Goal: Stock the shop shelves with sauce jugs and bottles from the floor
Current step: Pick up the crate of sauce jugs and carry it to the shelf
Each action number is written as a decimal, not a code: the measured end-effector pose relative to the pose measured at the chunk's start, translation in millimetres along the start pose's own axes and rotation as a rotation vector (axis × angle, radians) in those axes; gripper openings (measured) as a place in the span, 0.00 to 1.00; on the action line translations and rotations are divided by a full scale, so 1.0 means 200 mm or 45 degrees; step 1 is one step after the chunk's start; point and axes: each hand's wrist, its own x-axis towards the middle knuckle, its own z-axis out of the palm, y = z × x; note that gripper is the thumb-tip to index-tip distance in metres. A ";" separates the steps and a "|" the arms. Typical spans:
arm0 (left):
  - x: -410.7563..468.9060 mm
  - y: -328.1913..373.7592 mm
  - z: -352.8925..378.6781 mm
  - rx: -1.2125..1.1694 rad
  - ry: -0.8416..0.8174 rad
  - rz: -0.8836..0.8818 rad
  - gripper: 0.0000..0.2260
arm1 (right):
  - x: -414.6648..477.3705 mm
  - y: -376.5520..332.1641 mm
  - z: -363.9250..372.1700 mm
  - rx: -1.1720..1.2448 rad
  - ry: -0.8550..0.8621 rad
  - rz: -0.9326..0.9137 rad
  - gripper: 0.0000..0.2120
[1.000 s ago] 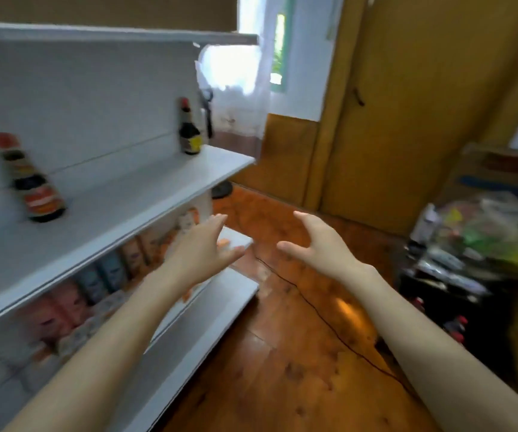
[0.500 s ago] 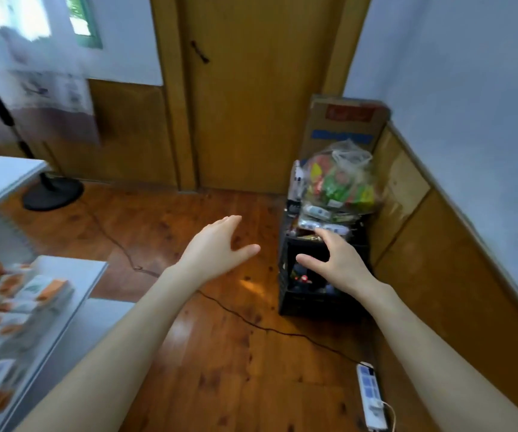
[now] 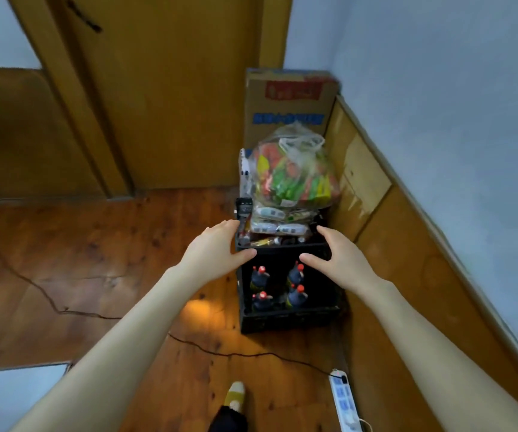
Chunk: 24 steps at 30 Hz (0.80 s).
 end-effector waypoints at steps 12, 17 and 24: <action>0.94 0.01 0.30 0.145 -0.322 -0.107 0.33 | 0.71 0.65 -0.09 -0.038 -0.132 0.239 0.36; 1.23 0.00 0.58 0.125 -0.374 -0.281 0.32 | 0.99 0.99 -0.02 -0.032 -0.226 0.259 0.36; 1.49 -0.19 1.17 0.019 -0.433 -0.566 0.27 | 1.29 1.53 0.36 0.073 -0.350 0.441 0.35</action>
